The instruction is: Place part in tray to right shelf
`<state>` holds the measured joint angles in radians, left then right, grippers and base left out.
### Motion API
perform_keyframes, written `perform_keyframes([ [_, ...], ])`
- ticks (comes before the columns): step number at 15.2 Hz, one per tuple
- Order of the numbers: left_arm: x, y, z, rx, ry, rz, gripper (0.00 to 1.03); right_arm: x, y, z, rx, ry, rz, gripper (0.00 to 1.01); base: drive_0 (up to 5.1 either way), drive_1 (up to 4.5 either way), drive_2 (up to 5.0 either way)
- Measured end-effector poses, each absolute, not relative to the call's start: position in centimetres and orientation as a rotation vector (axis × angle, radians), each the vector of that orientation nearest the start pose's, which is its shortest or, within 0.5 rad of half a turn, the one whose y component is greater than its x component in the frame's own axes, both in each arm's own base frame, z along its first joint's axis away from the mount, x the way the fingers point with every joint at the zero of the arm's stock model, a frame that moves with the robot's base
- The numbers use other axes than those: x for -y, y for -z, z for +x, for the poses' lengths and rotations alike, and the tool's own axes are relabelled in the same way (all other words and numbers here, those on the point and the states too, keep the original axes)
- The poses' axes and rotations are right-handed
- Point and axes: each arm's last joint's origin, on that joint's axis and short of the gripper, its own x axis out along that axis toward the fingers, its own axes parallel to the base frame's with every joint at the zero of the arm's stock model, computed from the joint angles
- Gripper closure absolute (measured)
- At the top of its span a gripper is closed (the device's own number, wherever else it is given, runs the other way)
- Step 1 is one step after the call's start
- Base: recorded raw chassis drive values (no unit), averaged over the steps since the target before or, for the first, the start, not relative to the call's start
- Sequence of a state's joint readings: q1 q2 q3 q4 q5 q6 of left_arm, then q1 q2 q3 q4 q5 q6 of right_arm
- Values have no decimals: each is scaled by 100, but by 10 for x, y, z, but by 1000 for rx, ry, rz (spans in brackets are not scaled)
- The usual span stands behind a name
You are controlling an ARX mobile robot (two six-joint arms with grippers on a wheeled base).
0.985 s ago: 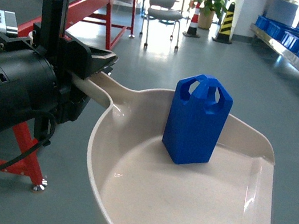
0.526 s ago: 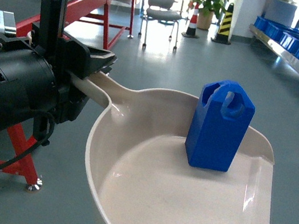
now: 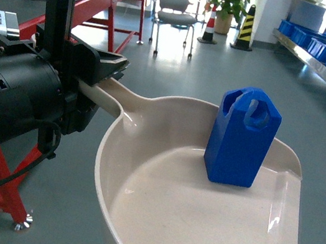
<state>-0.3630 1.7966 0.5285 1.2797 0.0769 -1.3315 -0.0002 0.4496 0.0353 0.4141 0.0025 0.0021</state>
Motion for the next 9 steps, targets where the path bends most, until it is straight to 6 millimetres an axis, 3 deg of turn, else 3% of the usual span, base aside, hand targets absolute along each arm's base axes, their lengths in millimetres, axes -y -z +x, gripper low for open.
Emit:
perform_keyframes([
  [9, 111, -146, 285, -282, 382, -1312, 91, 0, -175, 127, 1, 2, 2, 3, 0, 434, -433],
])
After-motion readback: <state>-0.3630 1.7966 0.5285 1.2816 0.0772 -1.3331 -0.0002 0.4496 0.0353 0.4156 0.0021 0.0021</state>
